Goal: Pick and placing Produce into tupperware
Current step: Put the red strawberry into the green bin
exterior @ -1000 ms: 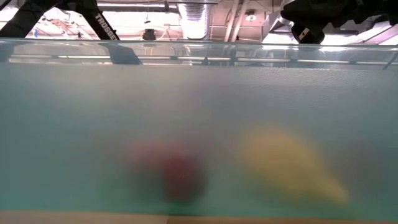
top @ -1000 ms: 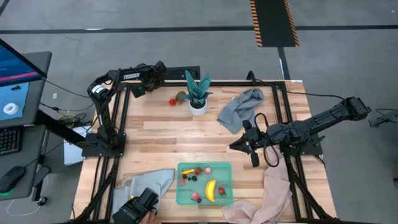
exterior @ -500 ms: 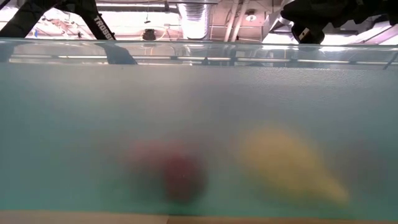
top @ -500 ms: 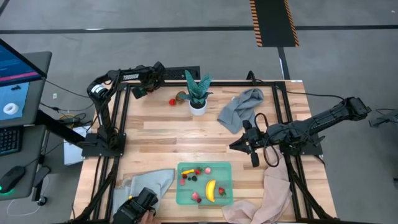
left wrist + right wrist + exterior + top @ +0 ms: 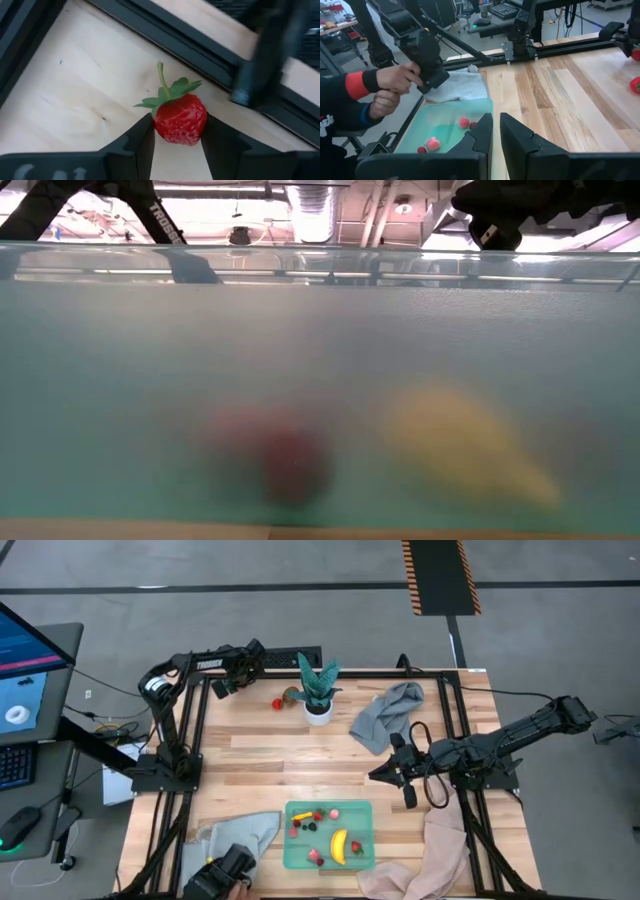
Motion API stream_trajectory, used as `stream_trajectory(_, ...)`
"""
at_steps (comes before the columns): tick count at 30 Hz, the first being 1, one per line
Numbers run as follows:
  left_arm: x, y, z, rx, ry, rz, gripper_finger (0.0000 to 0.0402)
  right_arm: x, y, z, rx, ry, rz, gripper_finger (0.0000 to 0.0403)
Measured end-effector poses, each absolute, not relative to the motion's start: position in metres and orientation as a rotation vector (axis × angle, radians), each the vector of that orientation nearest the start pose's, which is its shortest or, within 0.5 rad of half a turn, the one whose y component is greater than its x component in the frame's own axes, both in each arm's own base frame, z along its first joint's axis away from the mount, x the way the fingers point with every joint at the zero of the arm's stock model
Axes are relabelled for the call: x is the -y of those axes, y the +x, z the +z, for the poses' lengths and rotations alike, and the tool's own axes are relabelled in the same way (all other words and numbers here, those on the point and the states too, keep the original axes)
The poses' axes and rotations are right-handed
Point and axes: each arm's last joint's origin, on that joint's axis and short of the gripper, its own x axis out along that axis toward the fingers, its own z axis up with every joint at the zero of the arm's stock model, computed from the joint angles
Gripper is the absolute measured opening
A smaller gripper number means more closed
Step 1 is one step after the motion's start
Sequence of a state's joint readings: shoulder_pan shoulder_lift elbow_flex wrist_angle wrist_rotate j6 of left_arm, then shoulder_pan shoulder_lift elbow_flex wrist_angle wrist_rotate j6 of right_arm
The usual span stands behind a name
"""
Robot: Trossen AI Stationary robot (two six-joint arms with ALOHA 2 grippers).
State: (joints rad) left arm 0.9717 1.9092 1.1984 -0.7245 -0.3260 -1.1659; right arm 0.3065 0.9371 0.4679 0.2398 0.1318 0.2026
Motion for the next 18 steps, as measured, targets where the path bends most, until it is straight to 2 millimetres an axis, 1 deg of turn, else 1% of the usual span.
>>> stream_trajectory(4, -0.283, 0.195, 0.154, -0.641, -1.294, 1.819, 0.0127, -0.058, 0.195, 0.237, -0.241, 0.151, 0.151, 0.0059)
stream_trajectory(8, -0.267, 0.204, 0.173, -0.579, -1.376, 1.79, 0.0125, -0.058, 0.195, 0.237, -0.241, 0.151, 0.151, 0.0059)
stream_trajectory(12, -0.24, 0.213, 0.197, -0.543, -1.483, 1.767, 0.013, -0.058, 0.195, 0.237, -0.241, 0.151, 0.151, 0.0059)
stream_trajectory(15, -0.215, 0.218, 0.213, -0.53, -1.537, 1.772, 0.0131, -0.058, 0.195, 0.237, -0.241, 0.151, 0.151, 0.0059)
stream_trajectory(18, -0.191, 0.225, 0.228, -0.525, -1.617, 1.736, 0.013, -0.058, 0.195, 0.237, -0.241, 0.151, 0.15, 0.0059)
